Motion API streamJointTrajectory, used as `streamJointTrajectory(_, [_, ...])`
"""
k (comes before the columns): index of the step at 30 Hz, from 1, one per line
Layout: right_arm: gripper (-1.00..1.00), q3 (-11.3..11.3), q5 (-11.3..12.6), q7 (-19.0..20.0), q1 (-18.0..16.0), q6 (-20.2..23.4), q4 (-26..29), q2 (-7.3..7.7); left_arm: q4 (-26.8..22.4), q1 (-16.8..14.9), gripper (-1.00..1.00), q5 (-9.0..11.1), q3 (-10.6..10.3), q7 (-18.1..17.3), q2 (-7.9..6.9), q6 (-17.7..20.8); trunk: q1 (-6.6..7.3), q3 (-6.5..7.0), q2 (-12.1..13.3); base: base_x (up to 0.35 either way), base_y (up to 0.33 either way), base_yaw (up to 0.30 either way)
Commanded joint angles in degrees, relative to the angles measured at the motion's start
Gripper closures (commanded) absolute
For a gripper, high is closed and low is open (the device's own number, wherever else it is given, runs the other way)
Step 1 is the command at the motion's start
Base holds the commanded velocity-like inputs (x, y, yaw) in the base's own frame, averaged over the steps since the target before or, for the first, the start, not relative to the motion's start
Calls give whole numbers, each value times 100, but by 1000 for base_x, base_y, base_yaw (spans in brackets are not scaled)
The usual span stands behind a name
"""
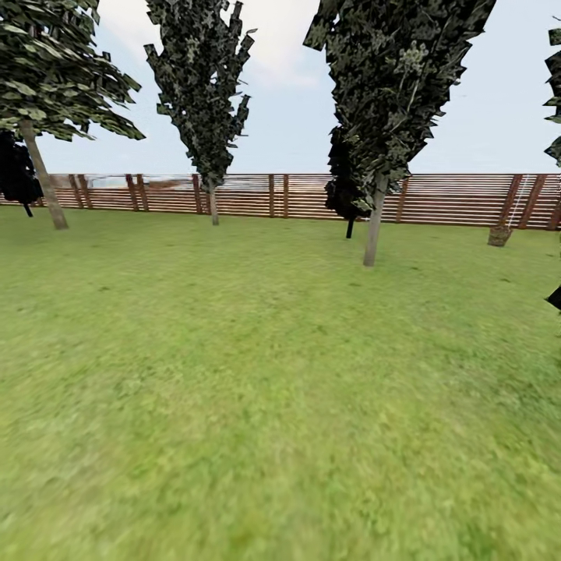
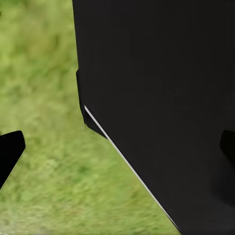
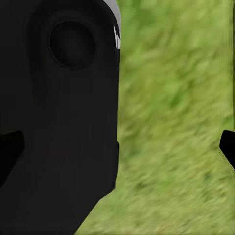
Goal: Take the three Easter eggs out of the wicker basket on the lawn in the garden, then place them on the lawn next to a single tree (choose any tree) so that all three eggs are next to the same tree and none are left in the basket.
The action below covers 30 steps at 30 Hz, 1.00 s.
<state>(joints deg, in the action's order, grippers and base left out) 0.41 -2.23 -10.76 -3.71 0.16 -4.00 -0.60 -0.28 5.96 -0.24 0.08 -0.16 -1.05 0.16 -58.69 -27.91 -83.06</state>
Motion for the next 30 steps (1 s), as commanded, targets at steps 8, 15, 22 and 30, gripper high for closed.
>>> streamJointTrajectory(8, [-100,3,-24,-23,-7,2,-13,-2,-6,2,-100,-3,1,-2,-1,2,-3,-4,-2,336,0,-5])
streamJointTrajectory(15, [-100,3,-29,-18,-7,2,-13,-2,-7,0,-100,-3,1,-2,-1,2,-3,-13,-2,335,0,-88])
streamJointTrajectory(22, [-100,3,-31,-23,-7,2,-13,-2,-7,1,-100,3,2,-2,-1,2,-3,-40,-2,335,0,-261])
streamJointTrajectory(30, [-100,3,-28,-23,-7,2,-13,-2,-7,0,-100,-1,1,-2,-1,0,-3,-47,-2,335,0,-46])
